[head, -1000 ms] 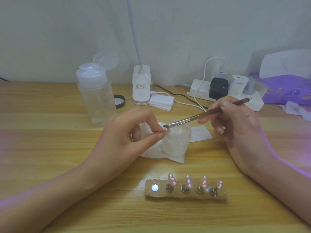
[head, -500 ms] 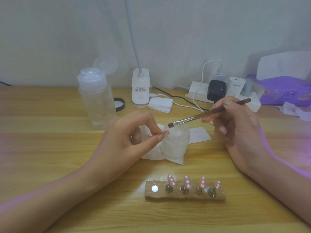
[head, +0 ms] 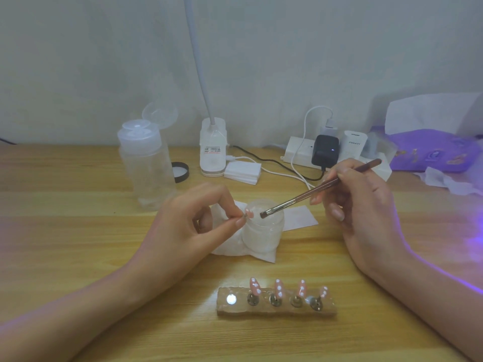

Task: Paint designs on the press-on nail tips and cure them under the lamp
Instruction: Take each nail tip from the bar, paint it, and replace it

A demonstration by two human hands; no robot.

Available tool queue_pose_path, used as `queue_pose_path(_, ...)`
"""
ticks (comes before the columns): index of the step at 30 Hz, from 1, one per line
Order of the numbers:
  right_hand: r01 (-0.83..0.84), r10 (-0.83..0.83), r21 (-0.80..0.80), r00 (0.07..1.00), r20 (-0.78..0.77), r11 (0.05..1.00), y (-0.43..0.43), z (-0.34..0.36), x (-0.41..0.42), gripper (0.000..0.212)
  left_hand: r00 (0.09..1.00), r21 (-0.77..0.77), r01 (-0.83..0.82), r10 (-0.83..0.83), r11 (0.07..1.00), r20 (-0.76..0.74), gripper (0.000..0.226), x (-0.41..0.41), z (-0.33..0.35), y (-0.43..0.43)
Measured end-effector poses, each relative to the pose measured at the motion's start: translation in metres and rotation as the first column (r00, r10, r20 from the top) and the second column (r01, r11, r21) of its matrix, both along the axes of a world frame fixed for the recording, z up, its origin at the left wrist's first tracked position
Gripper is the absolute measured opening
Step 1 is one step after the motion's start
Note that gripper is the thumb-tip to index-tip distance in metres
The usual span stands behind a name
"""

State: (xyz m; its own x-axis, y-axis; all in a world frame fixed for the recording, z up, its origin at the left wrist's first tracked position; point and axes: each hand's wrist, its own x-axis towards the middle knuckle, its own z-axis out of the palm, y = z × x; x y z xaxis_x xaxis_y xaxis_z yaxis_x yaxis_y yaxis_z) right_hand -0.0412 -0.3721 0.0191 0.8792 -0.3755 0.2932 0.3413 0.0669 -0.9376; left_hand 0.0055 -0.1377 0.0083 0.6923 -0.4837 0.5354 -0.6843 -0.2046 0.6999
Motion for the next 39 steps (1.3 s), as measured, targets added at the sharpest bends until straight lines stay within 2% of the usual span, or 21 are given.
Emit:
queue_pose_path(10,0.103,-0.103,-0.013,0.994,0.049,0.995,-0.016,0.013,0.005,0.029,1.000,0.009,0.007,-0.007,1.000,0.017,0.017,0.000,0.000,0.000)
queue_pose_path(14,-0.021,0.013,0.093,0.996,0.088,0.995,-0.017,0.015,0.007,0.022,1.000,0.011,0.010,-0.010,1.000,0.003,0.017,0.000,0.000,0.001)
queue_pose_path(17,-0.124,0.129,-0.036,0.976,0.174,0.992,-0.016,0.018,0.006,0.030,1.000,0.020,-0.003,0.002,1.000,0.011,0.014,-0.001,0.000,0.000)
queue_pose_path(19,-0.121,0.148,-0.126,0.961,0.233,0.985,-0.016,0.017,0.004,0.032,1.000,0.025,-0.007,0.007,1.000,0.005,0.011,-0.001,0.000,0.001)
queue_pose_path(25,-0.034,0.081,-0.157,0.949,0.306,0.987,-0.020,0.017,0.004,0.037,1.000,0.037,-0.011,0.010,0.999,0.016,0.011,-0.002,0.001,0.001)
queue_pose_path(30,-0.036,0.052,-0.063,0.963,0.266,0.997,-0.026,0.012,0.008,0.030,1.000,0.035,0.009,-0.009,0.999,-0.017,0.011,0.001,0.000,0.002)
queue_pose_path(35,-0.085,0.061,0.167,0.988,0.141,0.982,-0.027,0.001,0.012,0.028,0.963,-0.166,0.030,-0.073,0.986,-0.259,0.002,-0.001,0.009,0.006)
queue_pose_path(39,-0.119,0.099,0.242,0.991,0.095,0.963,-0.024,0.002,0.012,0.032,0.955,-0.220,0.006,-0.070,0.976,-0.288,0.008,-0.008,0.026,0.013)
